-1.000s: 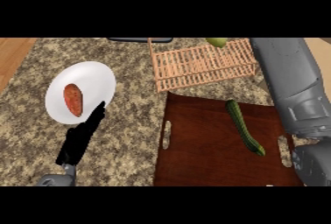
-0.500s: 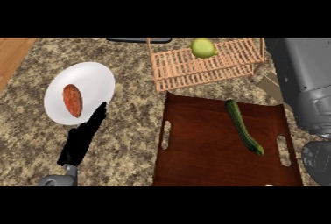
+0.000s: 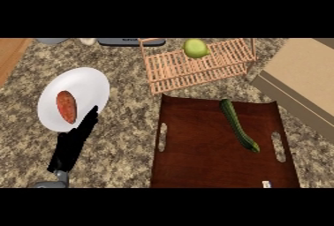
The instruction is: Pick the lemon from the tray and place it in the tiered shelf
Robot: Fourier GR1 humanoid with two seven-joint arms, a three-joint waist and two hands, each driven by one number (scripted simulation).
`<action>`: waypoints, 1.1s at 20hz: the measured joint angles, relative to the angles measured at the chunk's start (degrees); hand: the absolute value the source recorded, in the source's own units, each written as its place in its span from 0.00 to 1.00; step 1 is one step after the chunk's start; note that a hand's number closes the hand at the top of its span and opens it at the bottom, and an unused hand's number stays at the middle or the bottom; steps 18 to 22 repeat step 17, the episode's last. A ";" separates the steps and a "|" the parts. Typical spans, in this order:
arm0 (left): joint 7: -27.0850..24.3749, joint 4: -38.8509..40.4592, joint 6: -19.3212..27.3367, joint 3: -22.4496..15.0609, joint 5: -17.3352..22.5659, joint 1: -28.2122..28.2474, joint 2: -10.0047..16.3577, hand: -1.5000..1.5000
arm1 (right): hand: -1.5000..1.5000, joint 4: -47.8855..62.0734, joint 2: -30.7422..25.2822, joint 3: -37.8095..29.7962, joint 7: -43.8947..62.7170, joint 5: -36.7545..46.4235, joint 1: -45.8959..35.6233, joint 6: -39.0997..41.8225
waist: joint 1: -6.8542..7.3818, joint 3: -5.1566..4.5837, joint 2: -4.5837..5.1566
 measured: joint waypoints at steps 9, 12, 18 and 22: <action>0.14 0.87 0.60 0.14 -0.40 -0.37 -0.97 0.50 | 0.00 -6.57 -8.86 -1.49 -4.27 -6.81 13.40 14.57 | -0.87 0.00 -0.31; 0.11 1.30 0.56 0.23 -0.57 -0.77 -1.08 0.50 | 0.00 -7.50 -11.91 -1.54 -5.15 -8.97 16.61 19.42 | -0.71 0.00 -0.25; -0.37 0.68 0.02 0.29 -0.55 0.07 -1.06 0.50 | 0.00 -8.69 -15.04 -0.38 -6.17 -11.69 20.64 24.86 | -0.40 0.00 -0.22; -0.37 0.68 0.02 0.29 -0.55 0.07 -1.06 0.50 | 0.00 -8.69 -15.04 -0.38 -6.17 -11.69 20.64 24.86 | -0.40 0.00 -0.22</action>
